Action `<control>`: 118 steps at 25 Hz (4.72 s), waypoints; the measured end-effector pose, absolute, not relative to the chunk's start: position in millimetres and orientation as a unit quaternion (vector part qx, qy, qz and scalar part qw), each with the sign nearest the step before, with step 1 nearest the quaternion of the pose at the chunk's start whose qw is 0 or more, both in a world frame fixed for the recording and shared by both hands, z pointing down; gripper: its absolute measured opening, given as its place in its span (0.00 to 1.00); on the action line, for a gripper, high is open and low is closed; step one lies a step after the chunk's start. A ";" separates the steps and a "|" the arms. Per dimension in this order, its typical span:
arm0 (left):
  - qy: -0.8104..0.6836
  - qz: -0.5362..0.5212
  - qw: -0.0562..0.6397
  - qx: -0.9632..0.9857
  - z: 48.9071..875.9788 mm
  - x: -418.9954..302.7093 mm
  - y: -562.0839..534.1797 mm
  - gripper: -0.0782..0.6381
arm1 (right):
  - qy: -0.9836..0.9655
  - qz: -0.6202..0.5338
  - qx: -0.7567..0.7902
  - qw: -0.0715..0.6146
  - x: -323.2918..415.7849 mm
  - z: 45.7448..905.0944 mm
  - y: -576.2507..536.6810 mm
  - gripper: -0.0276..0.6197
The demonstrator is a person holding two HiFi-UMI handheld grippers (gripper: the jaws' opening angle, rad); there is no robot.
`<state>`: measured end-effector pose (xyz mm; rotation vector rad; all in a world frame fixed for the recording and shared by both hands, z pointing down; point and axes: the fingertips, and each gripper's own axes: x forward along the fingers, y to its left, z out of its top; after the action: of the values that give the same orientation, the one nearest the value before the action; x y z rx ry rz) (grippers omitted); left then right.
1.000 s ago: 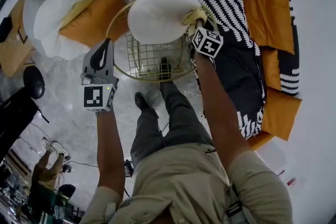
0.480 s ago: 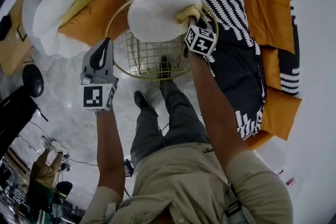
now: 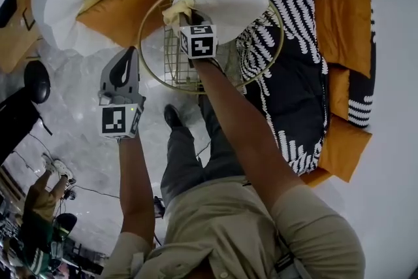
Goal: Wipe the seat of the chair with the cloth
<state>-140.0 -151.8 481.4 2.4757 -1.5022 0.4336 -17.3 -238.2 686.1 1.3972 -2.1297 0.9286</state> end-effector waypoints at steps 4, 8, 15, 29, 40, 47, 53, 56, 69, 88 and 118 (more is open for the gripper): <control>-0.521 0.141 0.111 0.834 481.9 -147.8 -148.4 0.13 | -0.769 0.332 0.502 0.214 -27.9 686.0 -237.3 0.12; -0.521 0.144 0.117 0.833 487.4 -148.8 -147.1 0.13 | -0.762 0.322 0.514 0.227 -6.7 691.2 -235.3 0.12; -0.500 0.138 0.110 0.848 484.2 -122.1 -156.7 0.13 | -0.694 0.367 0.576 0.226 97.2 720.6 -224.3 0.12; -0.468 0.140 0.108 0.866 488.3 -86.8 -165.2 0.13 | -0.576 0.366 0.700 0.209 263.0 720.4 -183.6 0.12; -0.483 0.139 0.116 0.857 495.2 -109.6 -157.6 0.13 | -0.613 0.383 0.659 0.209 176.5 732.6 -199.7 0.12; -0.498 0.148 0.123 0.845 501.8 -136.0 -148.5 0.13 | -0.720 0.398 0.520 0.230 11.5 744.8 -212.3 0.12; -0.514 0.141 0.125 0.837 500.9 -149.4 -142.4 0.13 | -0.758 0.372 0.473 0.252 -43.3 742.5 -210.5 0.12; -0.514 0.145 0.130 0.835 504.9 -151.0 -141.1 0.13 | -0.753 0.362 0.484 0.262 -28.6 745.0 -210.7 0.12; -0.488 0.146 0.125 0.851 511.9 -119.9 -151.8 0.13 | -0.588 0.394 0.658 0.258 206.6 778.7 -177.8 0.12; -0.483 0.152 0.130 0.852 519.4 -116.0 -148.4 0.13 | -0.605 0.407 0.636 0.253 158.9 788.9 -173.6 0.12; -0.491 0.168 0.143 0.843 548.0 -124.5 -157.3 0.13 | -0.627 0.412 0.571 0.333 158.4 848.7 -149.4 0.13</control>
<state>-124.5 -157.3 548.0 2.4304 -1.4170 0.4849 158.4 -149.4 848.7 1.4916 -1.6359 1.0763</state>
